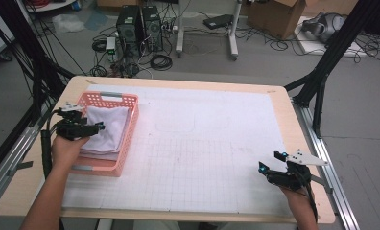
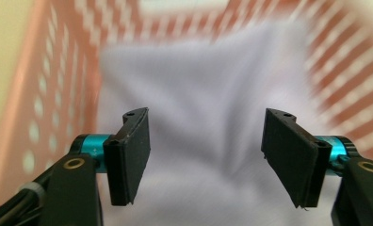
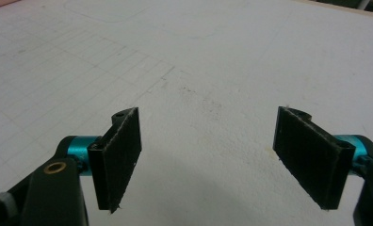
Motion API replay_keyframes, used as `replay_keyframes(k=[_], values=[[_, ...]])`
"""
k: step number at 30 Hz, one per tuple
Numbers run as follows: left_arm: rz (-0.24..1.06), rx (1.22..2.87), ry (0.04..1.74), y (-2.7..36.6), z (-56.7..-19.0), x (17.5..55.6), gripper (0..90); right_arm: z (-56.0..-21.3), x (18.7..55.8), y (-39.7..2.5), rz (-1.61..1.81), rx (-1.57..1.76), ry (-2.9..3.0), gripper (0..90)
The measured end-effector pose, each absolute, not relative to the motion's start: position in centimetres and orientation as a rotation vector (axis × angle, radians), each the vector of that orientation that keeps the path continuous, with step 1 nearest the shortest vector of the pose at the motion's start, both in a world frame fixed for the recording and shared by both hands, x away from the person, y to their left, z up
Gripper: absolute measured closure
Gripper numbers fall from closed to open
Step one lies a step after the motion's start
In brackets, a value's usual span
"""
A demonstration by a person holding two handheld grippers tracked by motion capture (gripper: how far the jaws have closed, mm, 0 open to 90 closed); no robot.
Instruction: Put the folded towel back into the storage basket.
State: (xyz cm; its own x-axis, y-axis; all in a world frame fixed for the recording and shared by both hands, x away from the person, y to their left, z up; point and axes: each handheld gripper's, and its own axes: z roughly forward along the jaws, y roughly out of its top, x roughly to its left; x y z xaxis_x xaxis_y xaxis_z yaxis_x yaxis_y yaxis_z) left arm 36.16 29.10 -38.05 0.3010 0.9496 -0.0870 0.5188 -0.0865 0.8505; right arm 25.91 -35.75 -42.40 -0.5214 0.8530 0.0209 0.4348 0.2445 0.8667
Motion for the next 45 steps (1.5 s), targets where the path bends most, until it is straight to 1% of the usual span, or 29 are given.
replay_keyframes(k=[2,6,11,14,21,25,33,38,45], values=[[0.636,1.639,1.266,29.0,-37.2,35.4,29.8,-42.4,26.0,-35.7,1.207,1.169,2.067,22.8],[0.64,1.503,1.145,28.4,-36.2,34.0,30.2,-42.4,26.0,-35.6,1.212,1.169,2.064,22.8],[0.634,1.461,1.013,26.8,-35.5,32.7,23.0,-42.4,26.0,-35.7,1.211,1.169,2.064,22.7],[0.602,1.452,0.955,25.5,-35.2,32.1,22.0,-42.4,26.0,-35.6,1.213,1.165,2.062,22.7],[0.536,1.461,0.808,21.7,-34.9,30.6,23.0,-42.4,25.9,-35.7,1.226,1.149,2.048,22.7],[0.504,1.513,0.739,19.1,-35.2,29.9,23.0,-42.3,25.8,-35.8,1.244,1.137,2.03,22.7],[0.441,1.584,0.673,14.7,-37.2,29.5,24.1,-42.4,25.7,-35.9,1.243,1.13,2.028,22.5],[0.415,1.58,0.665,13.2,-38.4,29.1,24.0,-42.5,25.3,-36.1,1.244,1.143,2.02,22.5],[0.373,1.671,0.64,10.8,-41.3,28.3,24.1,-42.5,25.0,-35.9,1.231,1.144,2.018,22.2]])
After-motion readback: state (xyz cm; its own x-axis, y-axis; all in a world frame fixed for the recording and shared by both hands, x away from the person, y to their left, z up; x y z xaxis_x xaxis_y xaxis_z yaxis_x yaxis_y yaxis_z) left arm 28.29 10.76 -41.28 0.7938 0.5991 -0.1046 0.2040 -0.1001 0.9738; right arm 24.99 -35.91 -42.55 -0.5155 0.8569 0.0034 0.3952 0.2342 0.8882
